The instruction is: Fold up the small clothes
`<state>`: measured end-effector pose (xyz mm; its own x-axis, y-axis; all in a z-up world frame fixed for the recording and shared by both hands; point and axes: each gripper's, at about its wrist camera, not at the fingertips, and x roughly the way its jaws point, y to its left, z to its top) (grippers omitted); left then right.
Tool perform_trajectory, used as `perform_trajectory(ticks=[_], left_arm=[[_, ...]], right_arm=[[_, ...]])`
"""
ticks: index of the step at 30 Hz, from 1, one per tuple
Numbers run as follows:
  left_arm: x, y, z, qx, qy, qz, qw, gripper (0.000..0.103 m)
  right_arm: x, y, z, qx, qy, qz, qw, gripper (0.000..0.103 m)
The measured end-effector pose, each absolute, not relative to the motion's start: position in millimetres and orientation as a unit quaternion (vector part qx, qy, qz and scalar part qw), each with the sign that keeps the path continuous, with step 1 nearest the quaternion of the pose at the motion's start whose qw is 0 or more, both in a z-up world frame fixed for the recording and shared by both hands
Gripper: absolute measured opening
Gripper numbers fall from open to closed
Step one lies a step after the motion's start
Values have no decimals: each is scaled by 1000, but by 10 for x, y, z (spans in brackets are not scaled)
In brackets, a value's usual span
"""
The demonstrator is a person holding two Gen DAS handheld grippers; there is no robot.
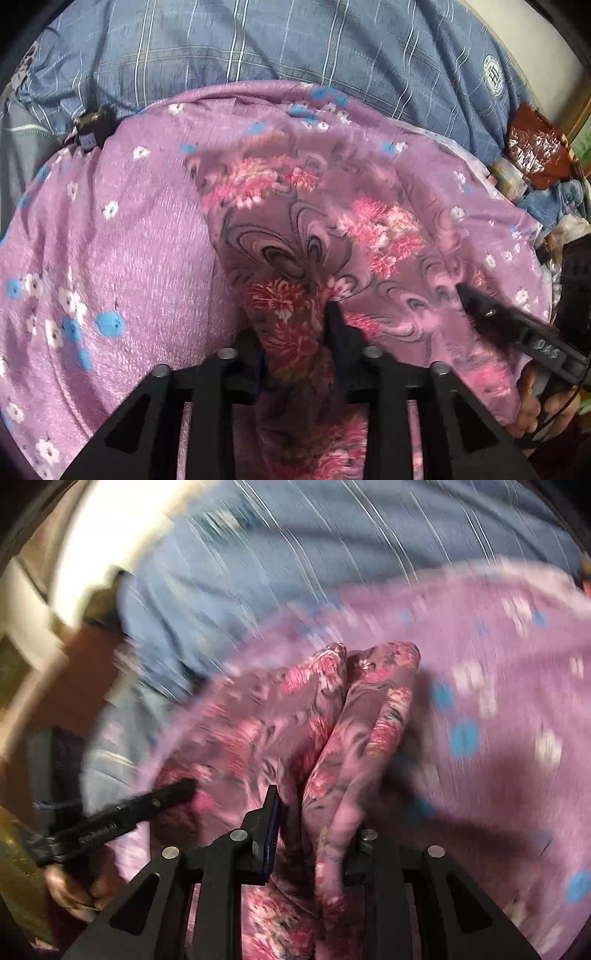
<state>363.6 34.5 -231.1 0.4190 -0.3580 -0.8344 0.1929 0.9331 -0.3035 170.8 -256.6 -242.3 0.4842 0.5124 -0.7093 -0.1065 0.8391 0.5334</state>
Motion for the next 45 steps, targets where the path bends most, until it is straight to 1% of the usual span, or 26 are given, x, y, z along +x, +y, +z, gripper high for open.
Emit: perform_trajectory(ticks=[1, 2, 3, 5, 6, 8, 10, 11, 12, 13, 15, 16, 18, 21, 23, 24, 28, 31, 32, 34, 35, 37, 39, 41, 43, 45], left_arm=[[3566, 405, -2200, -89, 506, -164, 842, 33], [3519, 441, -2094, -91, 497, -165, 847, 33], [3456, 495, -1943, -92, 474, -166, 860, 33], [3373, 592, -1718, -91, 425, -159, 886, 41], [3346, 635, -1613, -87, 401, -152, 899, 53], [3332, 609, -1559, -76, 379, -141, 911, 57], [3423, 584, -1607, -72, 370, -139, 916, 57], [3490, 544, -1701, -70, 382, -131, 912, 57], [3590, 535, -1828, -71, 405, -121, 904, 56], [3675, 524, -1954, -71, 419, -118, 898, 56], [3817, 488, -2230, -57, 466, -112, 876, 59], [3869, 496, -2355, -57, 491, -108, 862, 59], [3844, 578, -2444, -82, 496, -115, 857, 61], [3691, 706, -2261, -89, 492, -119, 858, 57], [3504, 754, -2038, -76, 466, -112, 874, 57], [3348, 752, -1917, -70, 457, -113, 879, 57], [2542, 692, -1625, -53, 427, -133, 893, 59], [2107, 565, -1702, -16, 442, -124, 888, 63], [2032, 501, -1821, 2, 457, -116, 882, 69], [1935, 381, -2109, 36, 513, -86, 854, 69], [1864, 400, -2077, 27, 514, -83, 853, 67], [1627, 452, -1788, 18, 489, -81, 868, 65], [1383, 470, -1461, 34, 444, -60, 893, 67], [1032, 470, -1074, 48, 388, -44, 919, 67], [685, 451, -750, 55, 350, -29, 935, 73], [291, 392, -441, 62, 312, -10, 948, 78]], right_arm=[[1695, -2566, -2482, 205, 470, 170, 842, 51], [1692, -2605, -2455, 208, 469, 160, 844, 54], [1694, -2647, -2388, 210, 470, 152, 844, 54], [1663, -2747, -2169, 211, 446, 140, 859, 54], [1652, -2786, -2053, 210, 426, 134, 870, 54], [1639, -2790, -1818, 205, 389, 136, 888, 54], [1751, -2682, -1708, 202, 384, 165, 886, 42], [1841, -2597, -1702, 205, 391, 176, 880, 36], [1957, -2504, -1731, 210, 402, 187, 871, 25], [2034, -2421, -1780, 211, 416, 194, 863, 21], [2231, -2278, -1948, 206, 443, 187, 852, 19], [2374, -2226, -2120, 207, 473, 178, 838, 12], [2607, -2202, -2533, 220, 528, 146, 807, 0], [2608, -2306, -2564, 255, 519, 159, 800, 0], [2480, -2340, -2403, 246, 508, 160, 810, 5], [2368, -2346, -2298, 235, 499, 161, 819, 8], [1808, -2366, -1976, 207, 475, 186, 835, 8], [1395, -2325, -1968, 169, 475, 177, 845, 8], [1294, -2291, -2110, 154, 495, 162, 840, 8], [1293, -2182, -2455, 134, 537, 141, 821, 1], [1251, -2193, -2485, 139, 525, 136, 829, 1], [1192, -2156, -2301, 117, 533, 120, 829, 10], [1056, -2147, -1985, 95, 505, 115, 850, 10], [910, -2136, -1687, 61, 474, 99, 873, 17], [744, -2137, -1418, 47, 446, 85, 890, 24], [523, -2131, -1140, 41, 417, 82, 904, 24]])
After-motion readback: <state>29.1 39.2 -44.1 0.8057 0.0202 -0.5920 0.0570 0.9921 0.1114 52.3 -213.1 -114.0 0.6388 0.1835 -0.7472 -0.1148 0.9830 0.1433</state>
